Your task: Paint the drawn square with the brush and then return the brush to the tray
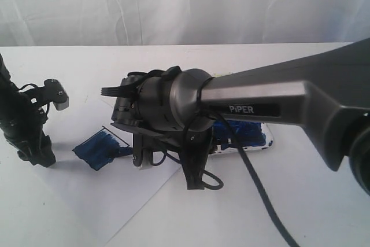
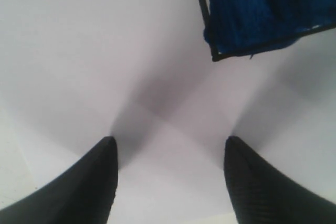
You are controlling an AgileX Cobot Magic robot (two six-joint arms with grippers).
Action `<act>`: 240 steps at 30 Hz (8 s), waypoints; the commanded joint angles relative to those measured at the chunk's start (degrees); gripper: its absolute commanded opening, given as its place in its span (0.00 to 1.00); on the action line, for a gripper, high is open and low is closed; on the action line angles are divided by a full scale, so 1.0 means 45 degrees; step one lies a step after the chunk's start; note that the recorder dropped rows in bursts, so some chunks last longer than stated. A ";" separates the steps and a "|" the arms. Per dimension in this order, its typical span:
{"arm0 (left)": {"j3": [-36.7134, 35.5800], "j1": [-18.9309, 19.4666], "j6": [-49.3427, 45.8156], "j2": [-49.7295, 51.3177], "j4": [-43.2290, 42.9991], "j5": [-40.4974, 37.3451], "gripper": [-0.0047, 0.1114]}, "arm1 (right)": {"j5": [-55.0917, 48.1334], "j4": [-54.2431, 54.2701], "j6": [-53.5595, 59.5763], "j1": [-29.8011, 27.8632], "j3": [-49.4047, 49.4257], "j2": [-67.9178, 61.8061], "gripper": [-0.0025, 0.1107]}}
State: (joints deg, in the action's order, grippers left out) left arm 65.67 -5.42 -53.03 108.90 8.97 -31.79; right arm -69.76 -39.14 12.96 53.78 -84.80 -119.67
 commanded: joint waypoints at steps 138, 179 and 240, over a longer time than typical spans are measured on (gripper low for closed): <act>-0.0230 0.0026 0.0181 0.0404 -0.0030 -0.0275 0.59 | -0.0044 -0.4978 -0.0635 -0.0039 -0.1503 -0.1747 0.02; -0.0230 0.0026 0.0474 0.0404 -0.0030 -0.0275 0.59 | -0.0044 -0.4441 -0.1318 0.0533 0.0499 0.0408 0.02; -0.0230 0.0026 0.0741 0.0404 -0.0030 -0.0223 0.59 | -0.0044 -0.3036 -0.0404 0.0992 0.0499 -0.0164 0.02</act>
State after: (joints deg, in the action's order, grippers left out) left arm 65.67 -5.42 -50.36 108.97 9.08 -31.46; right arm -69.67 -50.00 13.28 58.23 -82.77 -120.62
